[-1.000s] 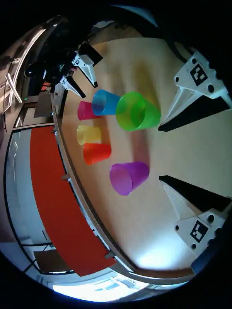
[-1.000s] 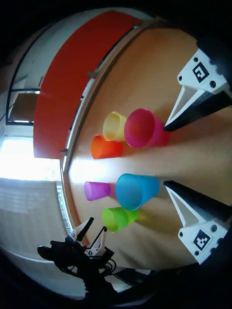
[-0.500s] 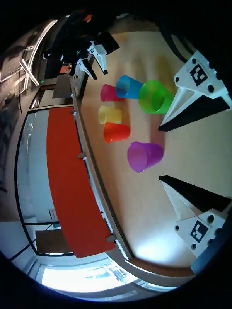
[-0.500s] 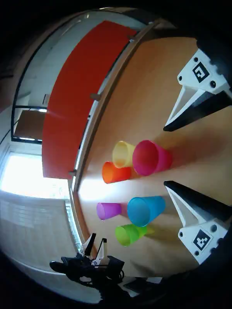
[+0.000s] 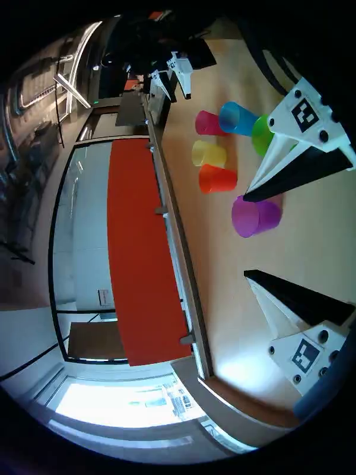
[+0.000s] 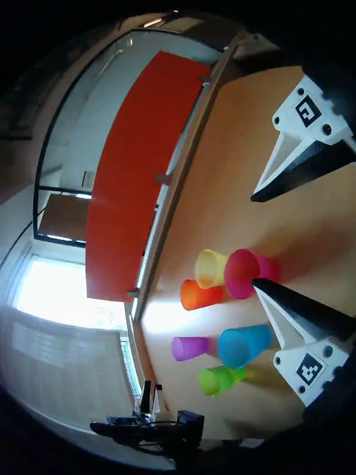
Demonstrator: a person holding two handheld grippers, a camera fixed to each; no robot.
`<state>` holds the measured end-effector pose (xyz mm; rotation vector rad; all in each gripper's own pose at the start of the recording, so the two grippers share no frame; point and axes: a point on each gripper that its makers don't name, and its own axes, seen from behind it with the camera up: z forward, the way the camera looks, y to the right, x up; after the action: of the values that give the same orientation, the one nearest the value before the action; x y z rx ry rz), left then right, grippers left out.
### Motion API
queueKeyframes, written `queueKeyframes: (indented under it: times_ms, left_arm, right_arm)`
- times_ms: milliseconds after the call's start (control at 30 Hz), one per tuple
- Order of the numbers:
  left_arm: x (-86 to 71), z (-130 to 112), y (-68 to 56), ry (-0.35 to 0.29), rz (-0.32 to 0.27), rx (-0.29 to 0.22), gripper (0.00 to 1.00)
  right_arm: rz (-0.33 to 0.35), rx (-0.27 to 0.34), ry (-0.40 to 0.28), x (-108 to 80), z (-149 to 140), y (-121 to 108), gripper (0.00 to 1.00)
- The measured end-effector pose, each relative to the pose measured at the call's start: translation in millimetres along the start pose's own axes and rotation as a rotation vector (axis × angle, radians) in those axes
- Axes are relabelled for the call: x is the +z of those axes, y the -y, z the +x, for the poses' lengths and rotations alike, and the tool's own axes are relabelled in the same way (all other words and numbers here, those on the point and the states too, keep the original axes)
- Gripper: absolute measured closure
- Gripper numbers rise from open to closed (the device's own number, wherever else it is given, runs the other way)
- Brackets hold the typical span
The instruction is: Pour water
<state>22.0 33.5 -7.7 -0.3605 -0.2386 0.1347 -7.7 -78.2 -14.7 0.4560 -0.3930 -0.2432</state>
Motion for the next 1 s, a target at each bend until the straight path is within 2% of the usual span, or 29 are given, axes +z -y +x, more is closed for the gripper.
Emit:
queueKeyframes:
  times_ms: [100, 367, 500, 700, 800, 1000]
  left_arm:
    - [-0.1, 5.5, 6.6, -0.027, 0.031, -0.015, 0.16]
    - [0.6, 14.1, 9.4, -0.082, 0.072, -0.051, 0.16]
    - [-2.3, 22.7, 12.0, -0.12, 0.096, -0.073, 0.16]
    - [-4.2, 22.4, 19.0, -0.147, 0.142, -0.108, 0.16]
    - [-4.9, 22.8, 20.6, -0.155, 0.155, -0.112, 0.16]
    - [-7.0, 28.6, 21.1, -0.194, 0.181, -0.135, 0.16]
  right_arm:
    - [-0.023, 0.007, -0.037, 0.7, 11.3, -2.8, 0.0]
    - [-0.072, 0.041, -0.109, 2.3, 28.0, -8.6, 0.01]
    - [-0.087, 0.082, -0.133, 3.4, 29.4, -9.0, 0.01]
    - [-0.14, 0.14, -0.201, 0.0, 40.8, -19.7, 0.0]
    - [-0.169, 0.143, -0.232, -4.2, 46.3, -23.9, 0.0]
    - [-0.257, 0.109, -0.286, -14.2, 56.0, -35.4, 0.01]
